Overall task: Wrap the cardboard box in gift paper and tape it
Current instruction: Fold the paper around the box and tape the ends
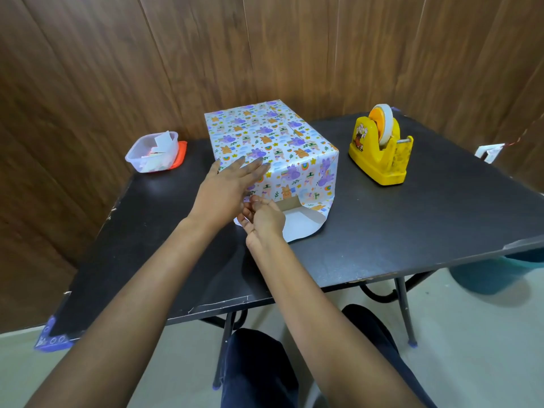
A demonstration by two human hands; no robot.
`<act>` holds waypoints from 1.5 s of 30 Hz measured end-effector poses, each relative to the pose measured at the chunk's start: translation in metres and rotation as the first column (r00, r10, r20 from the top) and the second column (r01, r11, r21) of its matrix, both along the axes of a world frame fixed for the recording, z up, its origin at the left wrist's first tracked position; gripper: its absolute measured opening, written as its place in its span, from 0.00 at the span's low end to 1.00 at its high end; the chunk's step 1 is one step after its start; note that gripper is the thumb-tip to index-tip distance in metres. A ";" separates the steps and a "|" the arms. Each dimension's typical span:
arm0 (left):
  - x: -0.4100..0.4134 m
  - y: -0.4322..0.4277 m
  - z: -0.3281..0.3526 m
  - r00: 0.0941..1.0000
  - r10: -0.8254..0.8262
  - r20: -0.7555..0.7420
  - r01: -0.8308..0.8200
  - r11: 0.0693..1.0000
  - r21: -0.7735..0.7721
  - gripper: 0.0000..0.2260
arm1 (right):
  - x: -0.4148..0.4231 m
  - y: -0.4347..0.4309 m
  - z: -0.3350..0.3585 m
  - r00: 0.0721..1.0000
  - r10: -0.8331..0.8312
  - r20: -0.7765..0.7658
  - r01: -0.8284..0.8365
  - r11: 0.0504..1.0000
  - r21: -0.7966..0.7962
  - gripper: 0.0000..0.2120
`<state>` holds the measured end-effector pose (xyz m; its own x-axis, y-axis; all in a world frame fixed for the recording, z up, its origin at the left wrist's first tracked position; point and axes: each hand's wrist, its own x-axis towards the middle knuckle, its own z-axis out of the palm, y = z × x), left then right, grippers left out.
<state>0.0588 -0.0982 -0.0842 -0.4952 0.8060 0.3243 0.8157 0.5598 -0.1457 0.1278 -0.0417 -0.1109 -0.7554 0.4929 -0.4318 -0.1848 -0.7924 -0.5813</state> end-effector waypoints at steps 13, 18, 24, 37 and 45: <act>0.001 0.000 -0.001 1.000 -0.018 0.006 0.018 1.000 0.013 0.32 | -0.008 -0.002 0.001 0.998 -0.061 0.022 0.063 0.997 -0.055 0.12; 0.003 0.000 -0.001 1.000 -0.022 0.011 0.022 0.999 0.026 0.31 | -0.008 -0.004 -0.002 0.997 -0.082 0.013 0.083 0.991 -0.103 0.11; 0.002 0.000 -0.001 1.000 -0.017 0.012 0.017 1.000 0.012 0.31 | -0.010 -0.004 -0.005 0.996 -0.089 0.014 0.090 0.991 -0.097 0.11; 0.008 -0.001 0.002 0.999 -0.020 0.046 0.017 0.999 0.052 0.30 | -0.009 -0.005 -0.011 0.998 -0.041 -0.057 0.032 0.988 -0.150 0.07; 0.011 0.000 0.006 0.998 -0.002 0.063 0.001 1.000 0.027 0.31 | -0.003 -0.003 -0.004 0.999 0.003 -0.035 -0.008 0.989 -0.147 0.14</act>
<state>0.0697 -0.0986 -0.0778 -0.5141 0.7981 0.3144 0.8235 0.5617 -0.0792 0.1252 -0.0442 -0.1151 -0.7737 0.4216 -0.4728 -0.1984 -0.8701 -0.4512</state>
